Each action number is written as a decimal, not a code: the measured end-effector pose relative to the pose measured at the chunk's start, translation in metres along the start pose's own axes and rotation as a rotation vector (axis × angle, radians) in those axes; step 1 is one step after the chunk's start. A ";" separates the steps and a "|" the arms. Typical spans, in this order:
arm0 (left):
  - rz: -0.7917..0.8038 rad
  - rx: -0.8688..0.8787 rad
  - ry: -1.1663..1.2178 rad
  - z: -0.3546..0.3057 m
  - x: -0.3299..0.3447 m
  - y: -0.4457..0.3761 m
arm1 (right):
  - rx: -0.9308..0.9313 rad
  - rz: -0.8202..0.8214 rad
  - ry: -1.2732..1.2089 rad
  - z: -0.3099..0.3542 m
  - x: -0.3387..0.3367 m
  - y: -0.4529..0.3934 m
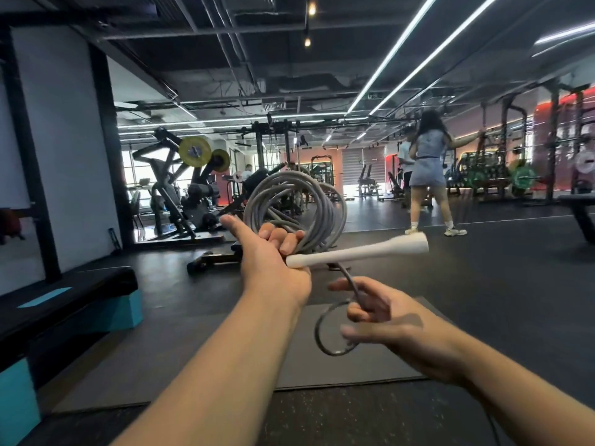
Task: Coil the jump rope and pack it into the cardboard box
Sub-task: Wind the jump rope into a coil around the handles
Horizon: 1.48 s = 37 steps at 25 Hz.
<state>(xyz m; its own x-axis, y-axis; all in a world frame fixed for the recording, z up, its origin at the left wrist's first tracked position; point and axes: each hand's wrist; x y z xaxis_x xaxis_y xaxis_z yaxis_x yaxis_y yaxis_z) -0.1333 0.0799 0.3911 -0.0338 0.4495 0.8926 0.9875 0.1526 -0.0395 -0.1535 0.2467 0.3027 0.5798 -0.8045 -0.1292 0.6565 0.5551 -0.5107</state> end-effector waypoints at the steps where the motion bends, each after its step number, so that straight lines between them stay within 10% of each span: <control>1: -0.019 0.025 -0.002 0.007 0.001 0.000 | -0.062 -0.047 -0.047 -0.001 0.010 -0.007; 8: -0.211 0.096 -0.518 0.029 -0.023 -0.005 | -0.079 -0.509 -0.042 0.022 0.041 -0.043; 12: -0.346 0.064 -1.004 0.020 -0.048 -0.005 | 0.025 -0.439 0.236 0.029 0.032 -0.047; 15: -0.382 0.844 -1.749 0.002 -0.051 0.012 | 0.029 -0.194 0.554 0.043 0.027 -0.045; 18: 0.256 1.680 -2.553 -0.009 -0.024 0.021 | -0.008 0.031 0.871 0.055 0.024 -0.045; 21: 0.506 1.554 -2.908 -0.011 0.006 0.015 | -0.010 0.134 1.043 0.068 0.018 -0.052; 29: 0.454 0.576 -2.757 -0.030 0.006 -0.010 | 0.049 0.217 1.025 0.084 0.006 -0.054; 37: 0.307 0.743 -2.943 -0.071 -0.020 -0.002 | 0.238 0.118 0.812 0.088 -0.033 -0.030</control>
<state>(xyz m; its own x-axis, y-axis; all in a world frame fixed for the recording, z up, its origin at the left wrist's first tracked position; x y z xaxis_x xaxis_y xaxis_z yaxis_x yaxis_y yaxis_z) -0.1232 0.0080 0.4058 -0.4457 -0.3444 -0.8263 0.8931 -0.2343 -0.3841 -0.1496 0.2750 0.3973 0.1849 -0.5903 -0.7857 0.7498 0.6016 -0.2754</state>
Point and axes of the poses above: each hand's wrist, its own y-axis away from the middle knuckle, its own x-axis out of the palm, z = x × y, and after that the axes turned 10 degrees about -x, right-handed
